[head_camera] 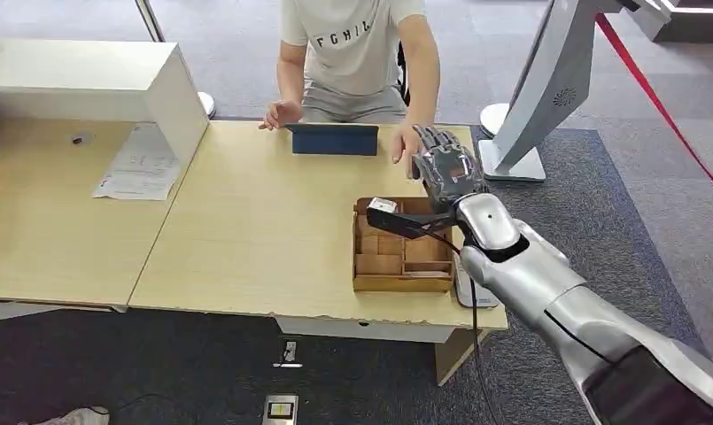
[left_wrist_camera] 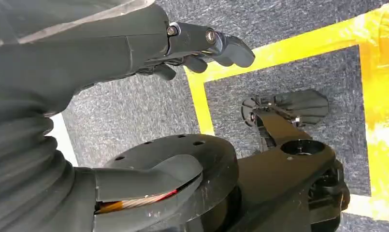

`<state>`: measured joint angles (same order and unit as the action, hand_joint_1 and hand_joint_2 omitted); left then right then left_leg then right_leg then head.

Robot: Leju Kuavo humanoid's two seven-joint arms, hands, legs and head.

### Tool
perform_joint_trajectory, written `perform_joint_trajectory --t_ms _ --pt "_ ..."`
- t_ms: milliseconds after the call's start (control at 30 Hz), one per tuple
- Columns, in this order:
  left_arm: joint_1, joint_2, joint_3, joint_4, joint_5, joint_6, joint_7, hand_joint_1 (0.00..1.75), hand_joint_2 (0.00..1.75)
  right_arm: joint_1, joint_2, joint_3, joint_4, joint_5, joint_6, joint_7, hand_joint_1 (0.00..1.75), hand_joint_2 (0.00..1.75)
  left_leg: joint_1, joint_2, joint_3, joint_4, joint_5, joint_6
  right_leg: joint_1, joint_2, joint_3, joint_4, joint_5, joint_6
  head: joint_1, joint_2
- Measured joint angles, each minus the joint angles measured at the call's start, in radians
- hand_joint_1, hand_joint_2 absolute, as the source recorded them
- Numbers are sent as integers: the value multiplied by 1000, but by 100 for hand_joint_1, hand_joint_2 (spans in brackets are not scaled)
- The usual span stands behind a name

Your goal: Pass the card to the sensor for recognition and then transmit it.

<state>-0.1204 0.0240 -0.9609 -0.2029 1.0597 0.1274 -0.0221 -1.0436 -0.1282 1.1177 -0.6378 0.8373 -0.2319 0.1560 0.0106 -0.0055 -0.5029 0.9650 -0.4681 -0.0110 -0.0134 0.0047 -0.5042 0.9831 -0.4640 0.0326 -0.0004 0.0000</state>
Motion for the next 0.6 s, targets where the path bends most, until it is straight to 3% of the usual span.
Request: perform_joint_trajectory --t_ms 433,467,500,533,600 --pt "0 1 -13 0 10 -2 -2 0 175 -13 24 -2 72 -2 -4 -10 175 175 0 0 0 0 0 0 0 0 0 0 0 0 0 0" --pt "0 1 -13 0 10 -2 -2 0 175 -13 26 -2 76 -2 -5 -11 154 175 0 0 0 0 0 0 0 0 0 0 0 0 0 0" --pt "0 1 -13 0 11 -2 -1 0 175 -13 28 -2 81 -1 -6 -14 0 175 0 0 0 0 0 0 0 0 0 0 0 0 0 0" --pt "0 1 -13 0 12 -1 0 0 175 -13 29 -2 86 -1 -6 -18 0 0 0 0 0 0 0 0 0 0 0 0 0 0 0 0" --pt "0 1 -13 0 14 1 3 0 175 -12 33 -2 95 7 -16 -26 0 0 0 0 0 0 0 0 0 0 0 0 0 0 0 0"
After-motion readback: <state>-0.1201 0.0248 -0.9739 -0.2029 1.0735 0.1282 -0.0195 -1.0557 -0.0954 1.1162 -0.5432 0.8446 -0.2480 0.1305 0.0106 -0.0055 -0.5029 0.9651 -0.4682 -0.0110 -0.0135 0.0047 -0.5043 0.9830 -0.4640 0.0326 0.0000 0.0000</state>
